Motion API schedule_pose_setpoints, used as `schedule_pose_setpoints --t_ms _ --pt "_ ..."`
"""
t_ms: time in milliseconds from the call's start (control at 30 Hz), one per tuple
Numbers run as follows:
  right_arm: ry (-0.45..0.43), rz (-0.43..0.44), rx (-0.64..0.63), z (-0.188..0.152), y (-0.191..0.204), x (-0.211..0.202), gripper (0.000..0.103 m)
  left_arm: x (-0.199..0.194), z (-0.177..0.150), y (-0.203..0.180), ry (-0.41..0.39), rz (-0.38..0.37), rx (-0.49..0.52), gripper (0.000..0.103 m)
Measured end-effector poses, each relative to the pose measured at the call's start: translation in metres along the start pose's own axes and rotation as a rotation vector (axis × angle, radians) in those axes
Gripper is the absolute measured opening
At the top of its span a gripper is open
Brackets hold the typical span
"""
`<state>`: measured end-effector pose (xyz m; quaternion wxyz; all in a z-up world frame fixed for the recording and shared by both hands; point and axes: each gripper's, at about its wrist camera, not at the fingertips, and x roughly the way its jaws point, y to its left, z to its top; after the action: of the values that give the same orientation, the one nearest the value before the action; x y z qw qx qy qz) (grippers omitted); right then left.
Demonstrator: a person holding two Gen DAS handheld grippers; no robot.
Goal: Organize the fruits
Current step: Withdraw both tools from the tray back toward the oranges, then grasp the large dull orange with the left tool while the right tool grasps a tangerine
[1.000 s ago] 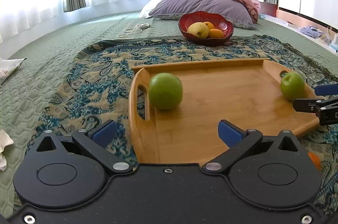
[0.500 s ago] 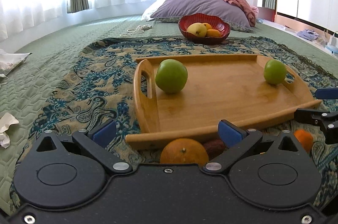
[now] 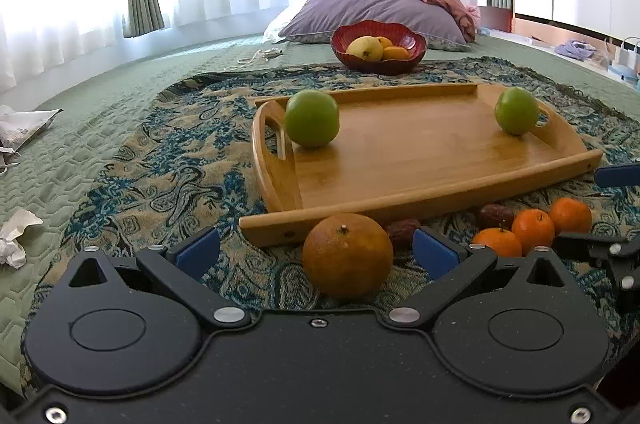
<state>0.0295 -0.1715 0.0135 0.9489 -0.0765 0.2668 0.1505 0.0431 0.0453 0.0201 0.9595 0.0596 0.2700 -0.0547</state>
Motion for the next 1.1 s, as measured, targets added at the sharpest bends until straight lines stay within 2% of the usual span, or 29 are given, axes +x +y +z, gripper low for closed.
schedule_pose_setpoints --t_ms 67,233,300,500,733,900,1100 --pt "0.005 0.008 -0.01 -0.003 0.003 0.0 0.103 -0.001 -0.001 0.0 -0.008 -0.003 -0.002 0.101" --pt "0.012 0.027 0.002 -0.008 0.008 -0.003 0.102 -0.003 -0.002 -0.004 -0.003 -0.03 0.017 0.085" --pt "0.016 0.03 0.003 -0.01 0.01 -0.003 0.1 -0.002 -0.004 -0.005 0.006 -0.033 0.022 0.077" --pt "0.018 0.03 0.009 -0.015 0.012 -0.005 0.089 0.003 -0.006 -0.005 0.032 -0.047 0.001 0.066" --pt "0.006 0.012 0.014 -0.012 0.011 -0.007 0.068 0.008 -0.007 -0.002 0.042 -0.048 -0.016 0.059" --pt "0.01 0.009 0.002 -0.01 0.011 -0.007 0.063 0.011 -0.008 -0.002 0.05 -0.049 -0.025 0.058" --pt "0.014 0.008 -0.015 -0.008 0.012 -0.005 0.063 0.016 -0.01 -0.003 0.058 -0.05 -0.042 0.055"
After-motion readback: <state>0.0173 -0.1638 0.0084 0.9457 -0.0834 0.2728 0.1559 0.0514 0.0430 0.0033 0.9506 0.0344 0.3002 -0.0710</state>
